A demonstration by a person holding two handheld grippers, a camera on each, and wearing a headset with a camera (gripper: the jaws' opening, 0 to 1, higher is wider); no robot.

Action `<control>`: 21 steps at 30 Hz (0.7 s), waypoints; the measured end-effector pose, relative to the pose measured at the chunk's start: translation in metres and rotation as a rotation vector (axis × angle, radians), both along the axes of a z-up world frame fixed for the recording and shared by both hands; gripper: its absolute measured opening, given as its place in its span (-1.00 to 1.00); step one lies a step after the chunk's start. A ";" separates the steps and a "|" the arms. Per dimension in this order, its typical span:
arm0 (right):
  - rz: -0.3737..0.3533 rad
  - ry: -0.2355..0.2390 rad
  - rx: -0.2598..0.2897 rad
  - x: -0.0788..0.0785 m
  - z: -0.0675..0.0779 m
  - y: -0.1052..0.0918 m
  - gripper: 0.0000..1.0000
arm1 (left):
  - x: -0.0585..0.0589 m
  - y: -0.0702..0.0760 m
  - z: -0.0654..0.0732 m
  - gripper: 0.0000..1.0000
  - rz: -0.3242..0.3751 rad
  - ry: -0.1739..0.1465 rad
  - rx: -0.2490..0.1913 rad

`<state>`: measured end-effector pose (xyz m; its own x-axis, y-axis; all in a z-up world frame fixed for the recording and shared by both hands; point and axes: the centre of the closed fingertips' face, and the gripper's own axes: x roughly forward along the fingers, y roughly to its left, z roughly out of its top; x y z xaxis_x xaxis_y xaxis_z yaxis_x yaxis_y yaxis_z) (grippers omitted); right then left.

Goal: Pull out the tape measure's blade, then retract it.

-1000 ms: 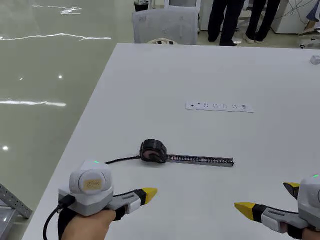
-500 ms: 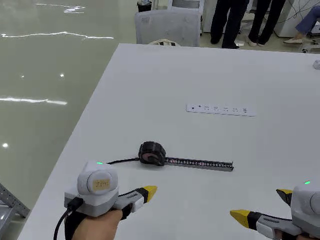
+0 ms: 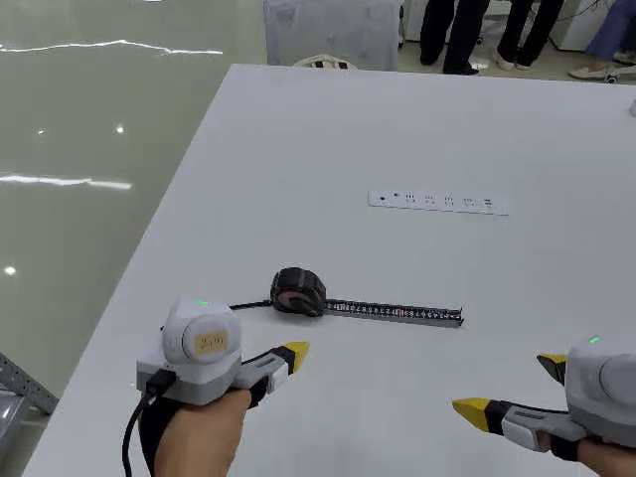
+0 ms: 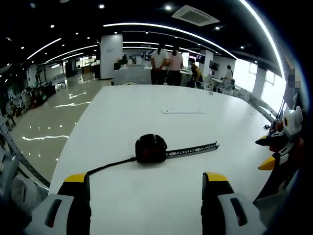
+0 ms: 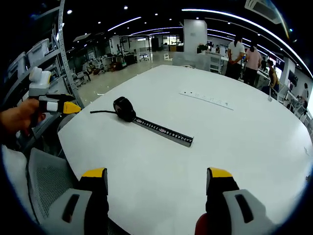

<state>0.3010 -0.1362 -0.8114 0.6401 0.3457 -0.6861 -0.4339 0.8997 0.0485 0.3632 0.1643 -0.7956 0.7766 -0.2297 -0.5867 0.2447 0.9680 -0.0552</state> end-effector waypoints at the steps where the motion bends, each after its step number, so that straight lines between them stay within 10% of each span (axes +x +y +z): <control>1: 0.004 0.006 -0.007 0.002 -0.002 -0.001 0.69 | 0.002 -0.001 -0.002 0.83 0.001 0.004 -0.003; 21: 0.062 0.044 -0.028 0.029 -0.026 -0.006 0.60 | 0.033 -0.019 -0.019 0.75 0.039 0.036 -0.023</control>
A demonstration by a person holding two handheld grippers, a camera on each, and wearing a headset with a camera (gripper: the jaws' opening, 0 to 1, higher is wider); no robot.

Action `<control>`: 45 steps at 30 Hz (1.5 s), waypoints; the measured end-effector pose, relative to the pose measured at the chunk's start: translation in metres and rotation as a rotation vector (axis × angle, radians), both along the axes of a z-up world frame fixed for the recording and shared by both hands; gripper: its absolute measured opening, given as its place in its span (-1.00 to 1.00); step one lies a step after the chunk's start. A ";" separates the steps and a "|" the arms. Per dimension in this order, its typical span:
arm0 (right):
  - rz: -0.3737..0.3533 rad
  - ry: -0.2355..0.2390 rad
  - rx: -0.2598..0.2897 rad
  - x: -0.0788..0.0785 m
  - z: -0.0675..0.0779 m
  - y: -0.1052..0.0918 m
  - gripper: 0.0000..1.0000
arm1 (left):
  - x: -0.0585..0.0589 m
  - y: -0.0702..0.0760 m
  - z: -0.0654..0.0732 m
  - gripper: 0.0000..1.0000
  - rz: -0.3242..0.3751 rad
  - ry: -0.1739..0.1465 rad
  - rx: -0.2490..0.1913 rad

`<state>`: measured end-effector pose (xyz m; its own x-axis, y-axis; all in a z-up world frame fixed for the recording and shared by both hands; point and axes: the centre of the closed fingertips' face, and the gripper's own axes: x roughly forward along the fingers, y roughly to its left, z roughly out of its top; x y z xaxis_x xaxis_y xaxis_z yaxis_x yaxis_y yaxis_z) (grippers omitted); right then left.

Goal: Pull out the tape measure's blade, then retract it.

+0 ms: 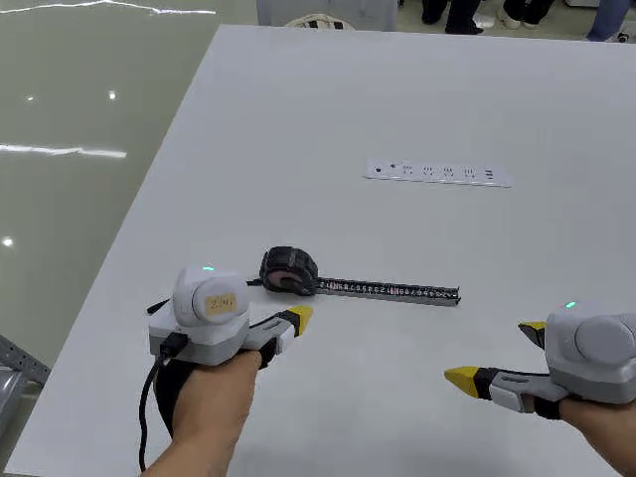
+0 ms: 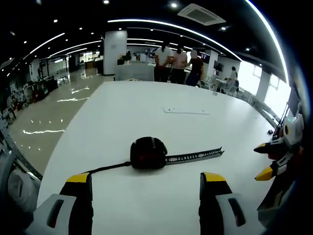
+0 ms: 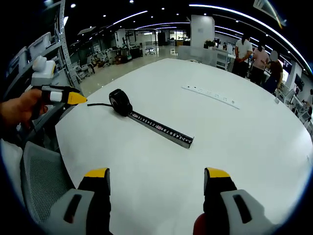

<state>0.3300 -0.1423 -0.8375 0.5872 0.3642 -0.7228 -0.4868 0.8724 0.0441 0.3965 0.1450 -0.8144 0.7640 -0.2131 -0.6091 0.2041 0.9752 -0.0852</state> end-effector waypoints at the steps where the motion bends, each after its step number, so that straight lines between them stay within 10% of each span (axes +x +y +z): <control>1: 0.004 0.001 -0.002 0.001 -0.001 0.000 0.60 | 0.001 -0.001 0.000 0.74 0.003 0.002 -0.006; 45: 0.165 0.085 -0.078 0.047 -0.045 -0.008 0.49 | 0.053 -0.021 -0.037 0.67 0.043 0.035 -0.016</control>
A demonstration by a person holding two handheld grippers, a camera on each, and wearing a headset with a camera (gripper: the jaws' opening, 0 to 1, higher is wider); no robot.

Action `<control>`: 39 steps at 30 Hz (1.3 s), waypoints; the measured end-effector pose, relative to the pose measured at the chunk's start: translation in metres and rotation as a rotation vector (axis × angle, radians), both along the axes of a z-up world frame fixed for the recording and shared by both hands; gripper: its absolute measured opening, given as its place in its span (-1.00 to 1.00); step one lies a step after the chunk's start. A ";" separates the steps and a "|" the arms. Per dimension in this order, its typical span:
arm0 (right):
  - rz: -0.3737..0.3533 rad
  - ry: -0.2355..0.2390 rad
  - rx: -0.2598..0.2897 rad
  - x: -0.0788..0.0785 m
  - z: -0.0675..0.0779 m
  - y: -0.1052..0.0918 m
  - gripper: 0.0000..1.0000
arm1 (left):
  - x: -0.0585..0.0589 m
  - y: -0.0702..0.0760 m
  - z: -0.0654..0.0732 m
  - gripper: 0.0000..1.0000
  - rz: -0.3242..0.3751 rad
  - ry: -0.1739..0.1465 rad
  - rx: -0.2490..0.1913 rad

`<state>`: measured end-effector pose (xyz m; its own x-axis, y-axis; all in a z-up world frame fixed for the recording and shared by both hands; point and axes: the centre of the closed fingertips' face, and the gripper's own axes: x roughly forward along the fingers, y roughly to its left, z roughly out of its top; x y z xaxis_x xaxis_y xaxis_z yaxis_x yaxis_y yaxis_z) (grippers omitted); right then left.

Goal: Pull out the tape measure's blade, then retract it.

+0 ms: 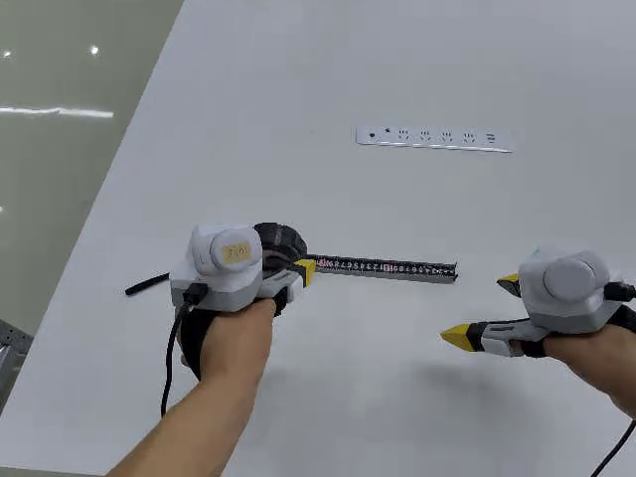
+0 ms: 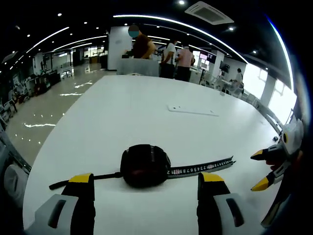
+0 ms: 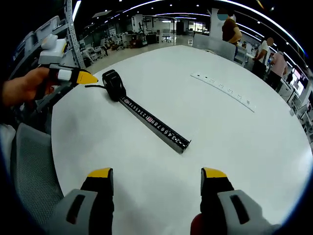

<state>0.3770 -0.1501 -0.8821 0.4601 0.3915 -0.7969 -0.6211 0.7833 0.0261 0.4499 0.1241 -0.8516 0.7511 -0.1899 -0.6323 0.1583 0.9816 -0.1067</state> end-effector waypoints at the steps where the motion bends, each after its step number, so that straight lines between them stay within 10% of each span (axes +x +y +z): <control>1: 0.006 0.000 -0.005 0.001 -0.001 0.000 0.48 | 0.001 0.000 -0.001 0.67 0.002 0.001 -0.001; 39: 0.252 0.033 -0.109 0.046 -0.025 -0.003 0.38 | 0.030 -0.009 -0.027 0.60 0.043 0.040 -0.025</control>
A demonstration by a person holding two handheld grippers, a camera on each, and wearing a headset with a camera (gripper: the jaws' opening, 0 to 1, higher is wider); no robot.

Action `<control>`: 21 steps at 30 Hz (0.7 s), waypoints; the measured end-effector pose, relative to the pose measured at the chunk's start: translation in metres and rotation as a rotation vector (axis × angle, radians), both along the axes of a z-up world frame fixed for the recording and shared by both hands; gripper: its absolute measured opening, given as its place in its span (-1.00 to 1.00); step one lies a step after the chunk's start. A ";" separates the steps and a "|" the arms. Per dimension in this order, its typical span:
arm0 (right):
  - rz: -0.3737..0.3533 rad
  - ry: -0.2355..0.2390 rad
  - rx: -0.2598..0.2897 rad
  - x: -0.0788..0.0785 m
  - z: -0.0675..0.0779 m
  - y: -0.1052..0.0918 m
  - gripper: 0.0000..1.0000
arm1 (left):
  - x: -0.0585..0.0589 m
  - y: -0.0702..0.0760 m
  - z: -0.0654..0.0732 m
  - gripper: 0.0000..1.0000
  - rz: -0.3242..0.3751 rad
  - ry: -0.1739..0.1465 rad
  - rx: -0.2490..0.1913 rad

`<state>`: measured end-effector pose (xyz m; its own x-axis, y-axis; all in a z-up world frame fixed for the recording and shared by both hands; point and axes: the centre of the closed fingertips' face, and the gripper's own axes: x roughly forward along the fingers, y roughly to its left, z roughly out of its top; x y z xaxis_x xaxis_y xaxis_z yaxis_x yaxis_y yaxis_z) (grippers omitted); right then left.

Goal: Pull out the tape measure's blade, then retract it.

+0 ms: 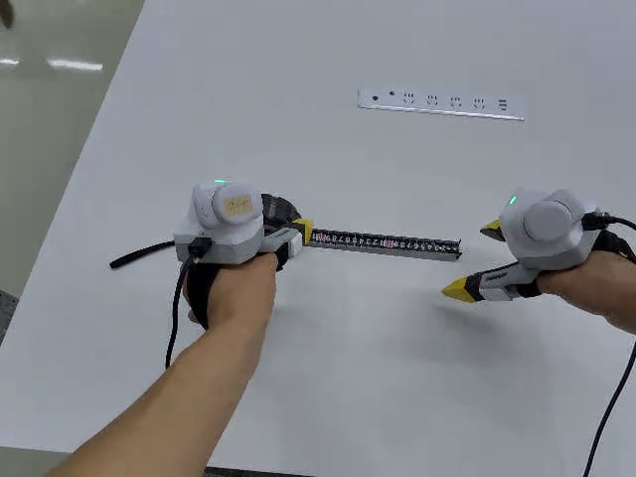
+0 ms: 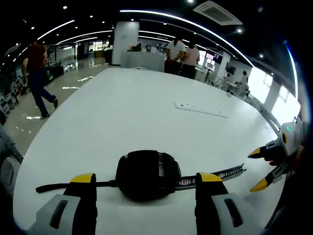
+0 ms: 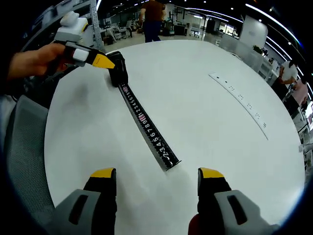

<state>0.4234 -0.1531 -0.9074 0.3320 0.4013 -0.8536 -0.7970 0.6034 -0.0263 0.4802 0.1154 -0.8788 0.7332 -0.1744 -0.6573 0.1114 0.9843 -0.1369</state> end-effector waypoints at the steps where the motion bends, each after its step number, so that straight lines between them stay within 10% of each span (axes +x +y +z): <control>1: 0.008 0.001 -0.004 0.001 -0.001 0.000 0.37 | 0.001 0.000 -0.001 0.60 0.001 0.002 -0.003; 21: 0.151 0.020 -0.057 0.013 -0.012 0.001 0.25 | 0.013 -0.001 -0.014 0.52 0.006 0.018 -0.015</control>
